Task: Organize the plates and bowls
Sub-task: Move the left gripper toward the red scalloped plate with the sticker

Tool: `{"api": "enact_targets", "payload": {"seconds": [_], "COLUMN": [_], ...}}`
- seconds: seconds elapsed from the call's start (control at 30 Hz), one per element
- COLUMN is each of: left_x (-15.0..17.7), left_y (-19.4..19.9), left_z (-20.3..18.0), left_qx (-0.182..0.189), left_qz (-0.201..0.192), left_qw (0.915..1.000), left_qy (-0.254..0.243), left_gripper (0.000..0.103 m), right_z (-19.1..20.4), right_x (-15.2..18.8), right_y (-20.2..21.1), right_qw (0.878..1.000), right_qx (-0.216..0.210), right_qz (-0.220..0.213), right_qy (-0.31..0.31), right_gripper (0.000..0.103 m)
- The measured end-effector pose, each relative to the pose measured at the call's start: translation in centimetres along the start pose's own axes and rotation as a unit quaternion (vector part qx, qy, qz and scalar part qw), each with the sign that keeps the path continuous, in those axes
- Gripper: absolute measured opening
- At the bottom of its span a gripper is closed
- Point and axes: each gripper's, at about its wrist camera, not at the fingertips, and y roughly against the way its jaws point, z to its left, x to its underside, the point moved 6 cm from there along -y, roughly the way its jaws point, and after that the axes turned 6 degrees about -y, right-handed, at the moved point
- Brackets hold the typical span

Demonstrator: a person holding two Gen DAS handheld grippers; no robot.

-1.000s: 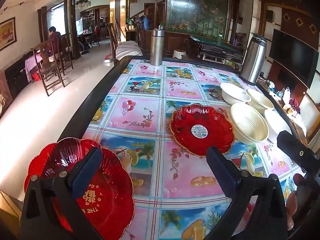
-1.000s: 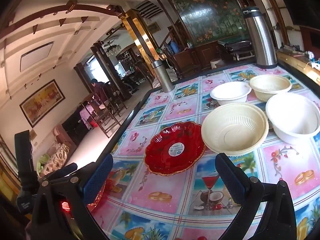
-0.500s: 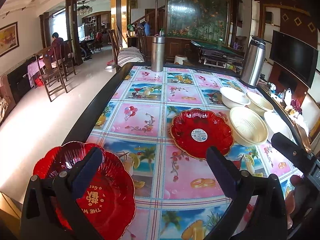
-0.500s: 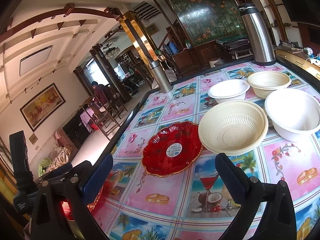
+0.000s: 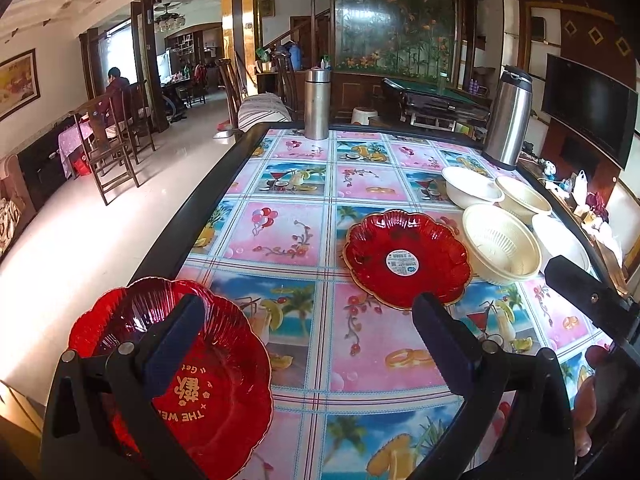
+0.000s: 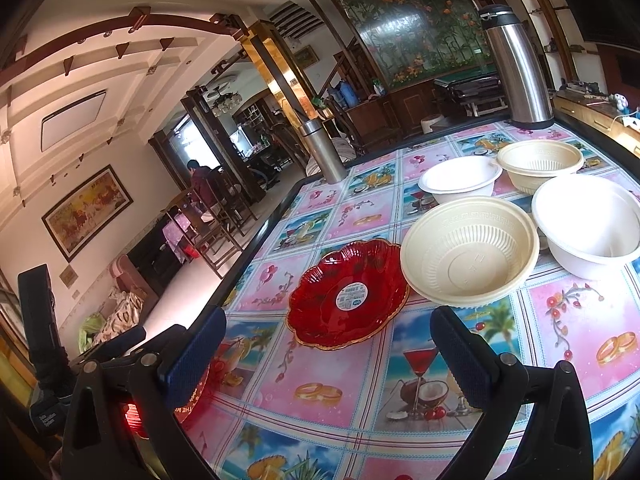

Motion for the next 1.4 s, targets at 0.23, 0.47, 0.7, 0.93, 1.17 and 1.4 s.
{"api": "enact_targets", "payload": {"seconds": [0.23, 0.47, 0.7, 0.93, 1.17, 1.4], "left_x": [0.5, 0.6, 0.8, 0.8, 0.3, -0.1], "left_y": [-0.2, -0.5, -0.8, -0.9, -1.6, -2.6], "left_z": [-0.3, -0.7, -0.9, -0.9, -0.8, -0.8], "left_qx": [0.0, -0.001, -0.001, -0.003, -0.004, -0.009], "left_qz": [0.005, 0.011, 0.016, 0.018, 0.023, 0.031], "left_qw": [1.0, 0.9999, 0.9998, 0.9998, 0.9997, 0.9994], "left_qy": [-0.004, -0.006, -0.01, -0.011, -0.013, -0.016], "left_gripper": [0.103, 0.103, 0.103, 0.103, 0.103, 0.103], "right_z": [-0.1, -0.4, -0.6, -0.8, -0.5, -0.3], "right_x": [0.3, 0.4, 0.4, 0.5, 0.5, 0.8], "right_y": [0.1, 0.0, 0.0, -0.2, -0.9, -2.1], "right_qw": [1.0, 1.0, 1.0, 1.0, 0.999, 0.998], "right_qx": [-0.004, -0.006, -0.007, -0.009, -0.027, -0.037], "right_qz": [0.004, 0.006, 0.007, 0.012, 0.021, 0.031], "right_qy": [-0.004, -0.008, -0.012, -0.016, -0.028, -0.032], "right_gripper": [0.103, 0.103, 0.103, 0.103, 0.103, 0.103]}}
